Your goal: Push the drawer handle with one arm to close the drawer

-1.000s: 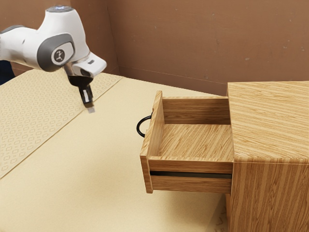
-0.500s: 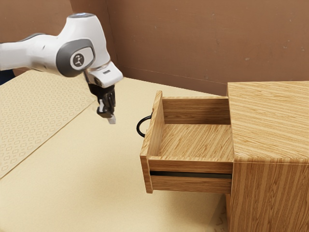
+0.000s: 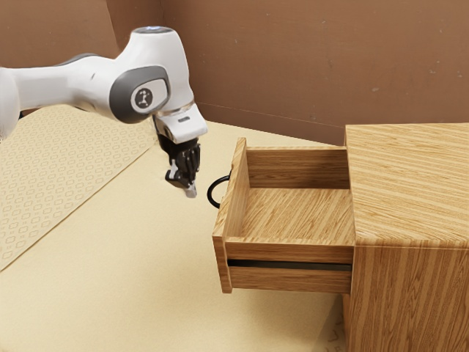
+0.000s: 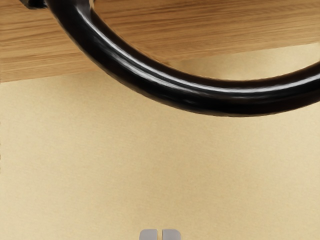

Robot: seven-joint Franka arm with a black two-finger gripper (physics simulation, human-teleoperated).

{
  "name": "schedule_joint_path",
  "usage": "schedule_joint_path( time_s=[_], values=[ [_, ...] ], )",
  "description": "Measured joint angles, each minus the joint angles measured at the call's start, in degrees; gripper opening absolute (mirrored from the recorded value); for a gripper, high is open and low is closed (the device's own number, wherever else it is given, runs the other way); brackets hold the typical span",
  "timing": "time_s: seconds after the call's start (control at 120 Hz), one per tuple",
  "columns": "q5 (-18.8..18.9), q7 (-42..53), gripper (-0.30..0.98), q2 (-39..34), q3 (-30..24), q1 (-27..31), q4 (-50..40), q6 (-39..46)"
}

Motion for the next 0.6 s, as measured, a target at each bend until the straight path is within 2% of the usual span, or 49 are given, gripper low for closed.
schedule_joint_path(
  time_s=[0.6],
  values=[
    [-0.14, 0.04, -0.1, 5.2, -5.05, -0.3, 5.49, 0.08]
  ],
)
